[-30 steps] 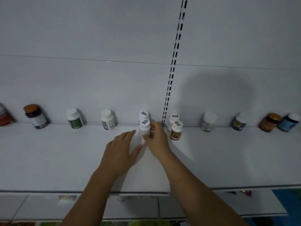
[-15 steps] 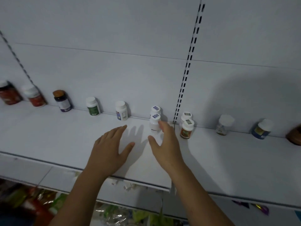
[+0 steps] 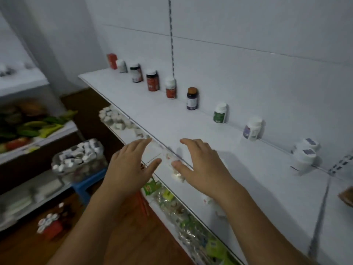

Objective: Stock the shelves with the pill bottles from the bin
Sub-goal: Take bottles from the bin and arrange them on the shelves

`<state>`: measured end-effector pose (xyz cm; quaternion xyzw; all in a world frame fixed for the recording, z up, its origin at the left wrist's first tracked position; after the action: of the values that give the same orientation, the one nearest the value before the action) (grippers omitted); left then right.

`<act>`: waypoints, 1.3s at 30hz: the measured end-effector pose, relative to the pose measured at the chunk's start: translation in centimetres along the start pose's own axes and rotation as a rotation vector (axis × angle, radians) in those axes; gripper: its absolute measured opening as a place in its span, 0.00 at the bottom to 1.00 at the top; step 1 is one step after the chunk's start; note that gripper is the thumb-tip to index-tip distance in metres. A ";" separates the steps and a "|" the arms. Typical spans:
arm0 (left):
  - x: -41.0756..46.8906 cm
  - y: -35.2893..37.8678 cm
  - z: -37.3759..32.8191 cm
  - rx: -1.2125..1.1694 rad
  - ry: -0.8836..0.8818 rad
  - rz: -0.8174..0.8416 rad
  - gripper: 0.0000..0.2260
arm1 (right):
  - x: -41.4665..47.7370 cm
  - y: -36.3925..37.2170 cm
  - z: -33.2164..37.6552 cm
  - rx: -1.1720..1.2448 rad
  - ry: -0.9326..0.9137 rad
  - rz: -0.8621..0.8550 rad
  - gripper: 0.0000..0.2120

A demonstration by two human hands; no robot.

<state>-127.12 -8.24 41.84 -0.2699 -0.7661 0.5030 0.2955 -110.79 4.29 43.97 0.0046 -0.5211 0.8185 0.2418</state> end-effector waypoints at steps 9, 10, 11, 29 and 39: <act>1.0 -3.7 24.7 -0.016 -0.378 -0.056 0.33 | 15.0 15.3 13.1 0.022 -0.214 0.224 0.32; 1.4 -3.9 27.3 -0.005 -0.406 -0.057 0.32 | 16.9 17.2 14.4 0.023 -0.223 0.240 0.32; 1.8 -4.1 29.7 0.007 -0.429 -0.055 0.32 | 18.7 18.9 15.7 0.019 -0.232 0.259 0.32; 11.3 -0.6 56.5 -0.039 -0.711 0.067 0.34 | 42.4 42.8 19.2 0.149 -0.121 0.457 0.30; 24.4 11.4 65.6 -0.158 -0.845 0.315 0.32 | 54.4 58.3 11.8 0.255 0.039 0.651 0.36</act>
<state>-189.89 -27.05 14.73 -0.1758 -0.8051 0.5477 -0.1446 -185.08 -4.36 13.92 -0.1473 -0.3842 0.9111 -0.0245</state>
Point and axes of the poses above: each hand's wrist, its own x-axis towards the middle knuckle, its own y-axis out of the palm, z = x × y, the point moved 8 cm from there along x, towards the middle knuckle, and after that the axes turned 11 degrees about -y, right-handed, at the moved point
